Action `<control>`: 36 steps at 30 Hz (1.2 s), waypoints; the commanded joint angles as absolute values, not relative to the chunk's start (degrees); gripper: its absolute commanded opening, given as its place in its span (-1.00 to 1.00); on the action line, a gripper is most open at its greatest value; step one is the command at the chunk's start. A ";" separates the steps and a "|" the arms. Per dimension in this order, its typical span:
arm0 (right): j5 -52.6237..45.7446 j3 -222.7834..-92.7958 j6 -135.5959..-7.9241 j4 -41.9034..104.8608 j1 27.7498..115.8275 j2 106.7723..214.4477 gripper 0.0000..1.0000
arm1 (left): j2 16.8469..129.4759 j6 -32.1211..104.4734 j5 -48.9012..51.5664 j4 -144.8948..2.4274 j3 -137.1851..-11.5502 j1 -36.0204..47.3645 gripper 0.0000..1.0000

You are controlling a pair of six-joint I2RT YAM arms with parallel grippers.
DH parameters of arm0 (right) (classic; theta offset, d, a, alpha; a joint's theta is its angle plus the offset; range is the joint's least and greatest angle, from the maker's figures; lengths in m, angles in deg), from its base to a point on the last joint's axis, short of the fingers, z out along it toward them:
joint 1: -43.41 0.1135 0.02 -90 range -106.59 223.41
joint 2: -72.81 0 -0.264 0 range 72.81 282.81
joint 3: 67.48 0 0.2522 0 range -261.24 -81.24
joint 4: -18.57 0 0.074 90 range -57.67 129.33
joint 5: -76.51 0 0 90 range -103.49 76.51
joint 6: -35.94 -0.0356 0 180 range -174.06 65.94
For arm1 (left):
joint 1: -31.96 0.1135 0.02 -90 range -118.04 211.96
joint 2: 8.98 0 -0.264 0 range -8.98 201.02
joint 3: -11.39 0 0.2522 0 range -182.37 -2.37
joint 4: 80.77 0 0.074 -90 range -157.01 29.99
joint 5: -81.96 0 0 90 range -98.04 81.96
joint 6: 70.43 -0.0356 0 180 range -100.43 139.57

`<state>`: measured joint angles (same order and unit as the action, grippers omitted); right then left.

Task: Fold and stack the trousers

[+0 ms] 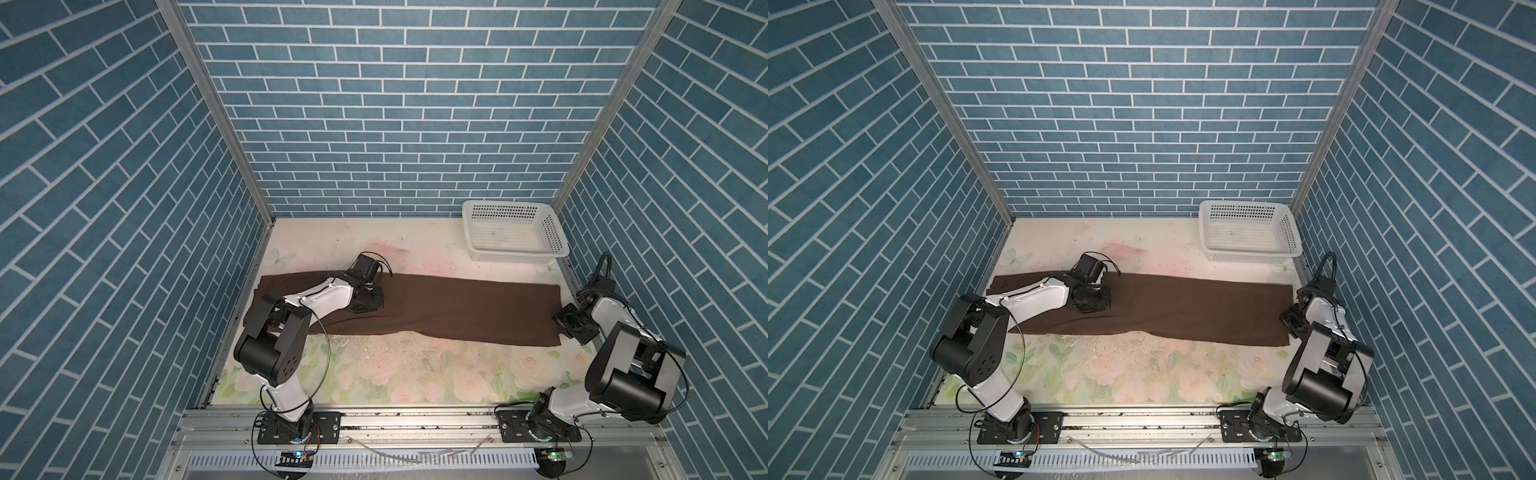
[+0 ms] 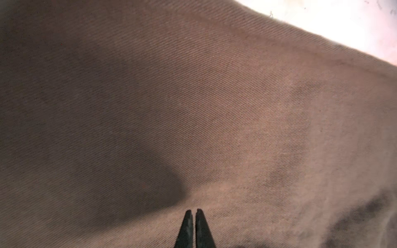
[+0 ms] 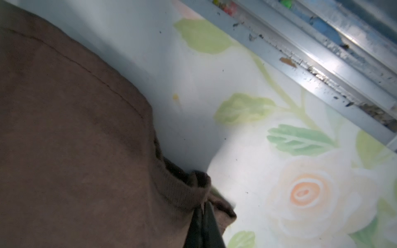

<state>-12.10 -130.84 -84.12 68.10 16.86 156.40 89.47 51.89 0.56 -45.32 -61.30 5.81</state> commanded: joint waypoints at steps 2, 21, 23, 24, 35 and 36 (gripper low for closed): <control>-15.27 -135.66 -81.97 76.88 16.70 152.06 -1.00 | 90.29 51.79 2.42 -46.18 -61.17 5.95 -0.84; -16.82 -133.80 -83.18 74.84 16.69 155.65 -0.14 | 90.60 49.95 1.96 -41.97 -65.14 5.98 -0.54; -16.66 -133.88 -83.62 72.58 16.79 157.59 -0.12 | 90.34 49.56 0.77 -40.62 -66.11 6.02 -0.54; -16.59 -133.97 -83.76 71.66 16.84 158.42 -0.13 | 90.16 49.46 0.38 -39.98 -66.38 6.04 -0.54; -12.00 -131.86 -84.64 59.29 17.50 167.90 -0.69 | 87.49 53.06 -1.55 -36.89 -65.47 8.27 -0.53; -11.68 -132.04 -84.65 59.06 17.48 168.02 -0.85 | 87.18 53.31 -1.88 -36.49 -65.56 8.29 -0.53</control>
<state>-13.42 -133.25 -83.18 62.39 17.17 166.54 89.34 51.95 -0.29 -38.92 -65.87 7.86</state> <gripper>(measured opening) 0.113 0.232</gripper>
